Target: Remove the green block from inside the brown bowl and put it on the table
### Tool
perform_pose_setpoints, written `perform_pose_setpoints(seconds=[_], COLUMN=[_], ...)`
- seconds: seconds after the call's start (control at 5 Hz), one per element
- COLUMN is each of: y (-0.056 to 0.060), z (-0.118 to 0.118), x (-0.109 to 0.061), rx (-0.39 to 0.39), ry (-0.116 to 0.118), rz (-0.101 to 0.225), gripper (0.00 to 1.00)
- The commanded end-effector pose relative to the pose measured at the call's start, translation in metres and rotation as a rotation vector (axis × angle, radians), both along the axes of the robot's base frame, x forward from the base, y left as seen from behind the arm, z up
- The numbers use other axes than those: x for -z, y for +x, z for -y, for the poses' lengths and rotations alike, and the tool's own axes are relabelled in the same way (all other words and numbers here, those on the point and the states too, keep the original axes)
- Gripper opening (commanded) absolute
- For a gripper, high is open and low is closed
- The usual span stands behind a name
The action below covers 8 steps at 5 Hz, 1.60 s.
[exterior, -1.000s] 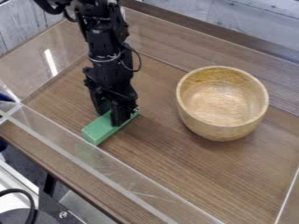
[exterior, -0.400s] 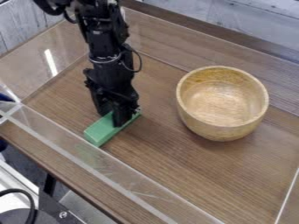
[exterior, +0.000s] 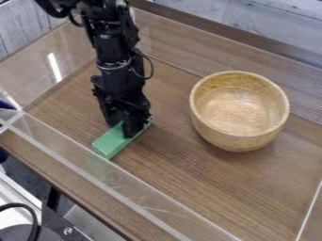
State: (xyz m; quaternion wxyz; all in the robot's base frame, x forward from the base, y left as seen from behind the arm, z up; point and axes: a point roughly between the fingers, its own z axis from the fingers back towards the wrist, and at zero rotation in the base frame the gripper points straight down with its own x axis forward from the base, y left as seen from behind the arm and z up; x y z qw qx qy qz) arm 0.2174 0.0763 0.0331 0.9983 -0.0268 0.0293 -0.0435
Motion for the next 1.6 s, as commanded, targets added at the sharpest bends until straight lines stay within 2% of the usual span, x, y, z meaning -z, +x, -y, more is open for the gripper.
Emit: perform_pose_setpoints(seconds=[0.0, 0.2, 0.4, 0.6, 0.8, 1.0, 1.2, 1.4], y=[0.002, 0.001, 0.002, 0.003, 0.006, 0.012, 0.018, 0.015], z=[0.001, 0.001, 0.002, 0.004, 0.006, 0.009, 0.014, 0.018], x=[-0.005, -0.005, -0.011, -0.02, -0.038, -0.074, -0.109, -0.106], rx=[0.0, -0.004, -0.006, -0.009, -0.009, -0.009, -0.007, -0.003], ry=[0.002, -0.003, -0.008, -0.016, -0.022, -0.025, -0.013, -0.012], rz=[0.014, 0.012, 0.014, 0.024, 0.062, 0.132, 0.179, 0.171], gripper=[0.0, 0.0, 1.0, 1.0, 1.0, 1.0, 1.0, 1.0])
